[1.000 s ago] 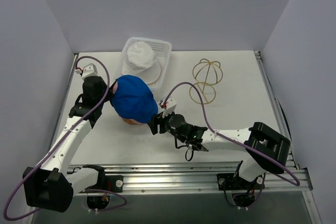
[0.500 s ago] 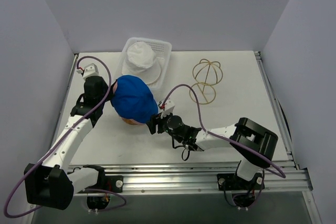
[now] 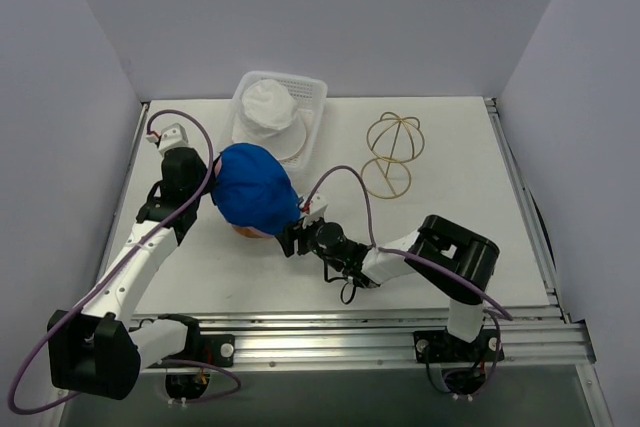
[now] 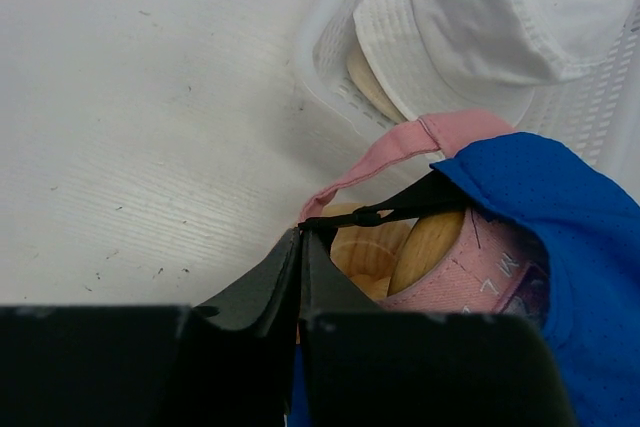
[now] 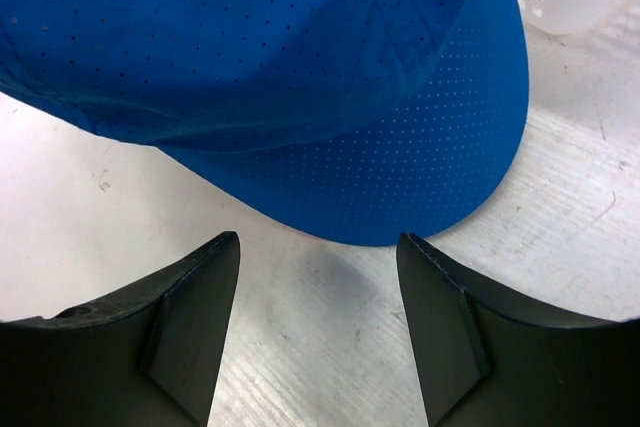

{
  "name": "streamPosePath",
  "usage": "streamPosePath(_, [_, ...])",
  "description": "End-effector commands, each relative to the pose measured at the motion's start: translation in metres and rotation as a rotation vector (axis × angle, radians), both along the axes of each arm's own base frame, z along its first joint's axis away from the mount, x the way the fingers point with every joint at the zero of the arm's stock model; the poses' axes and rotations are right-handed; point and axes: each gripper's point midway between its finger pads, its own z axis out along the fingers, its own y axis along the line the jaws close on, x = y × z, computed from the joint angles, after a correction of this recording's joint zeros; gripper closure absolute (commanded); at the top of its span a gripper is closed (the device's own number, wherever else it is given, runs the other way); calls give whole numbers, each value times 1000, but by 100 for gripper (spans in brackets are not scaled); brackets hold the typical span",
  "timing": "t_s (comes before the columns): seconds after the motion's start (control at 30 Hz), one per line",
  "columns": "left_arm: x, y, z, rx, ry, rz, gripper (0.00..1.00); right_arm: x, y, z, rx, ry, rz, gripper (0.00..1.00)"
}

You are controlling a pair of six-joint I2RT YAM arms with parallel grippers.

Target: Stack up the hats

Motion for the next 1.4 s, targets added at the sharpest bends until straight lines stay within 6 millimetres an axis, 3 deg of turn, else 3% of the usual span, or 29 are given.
streamPosePath(0.0, [1, 8, 3, 32, -18, 30, 91, 7, 15, 27, 82, -97, 35, 40])
streamPosePath(0.33, [2, 10, 3, 39, -24, 37, 91, 14, 31, -3, 38, -70, 54, 40])
streamPosePath(0.73, [5, 14, -3, 55, -13, 55, 91, 19, 35, -16, 29, -60, 72, 40])
streamPosePath(0.87, [6, 13, -1, 54, -18, 54, 91, 15, 28, -15, 23, -57, 70, 40])
streamPosePath(1.0, [3, 13, 5, 53, -32, 48, 88, 6, 13, 2, 65, -66, 58, 40])
streamPosePath(1.2, [-5, 9, 25, 25, -87, 25, 76, 14, -16, 10, 71, -32, -37, 41])
streamPosePath(1.37, [-10, 7, 31, 9, -92, 14, 71, 21, -18, 15, 96, -33, -38, 41])
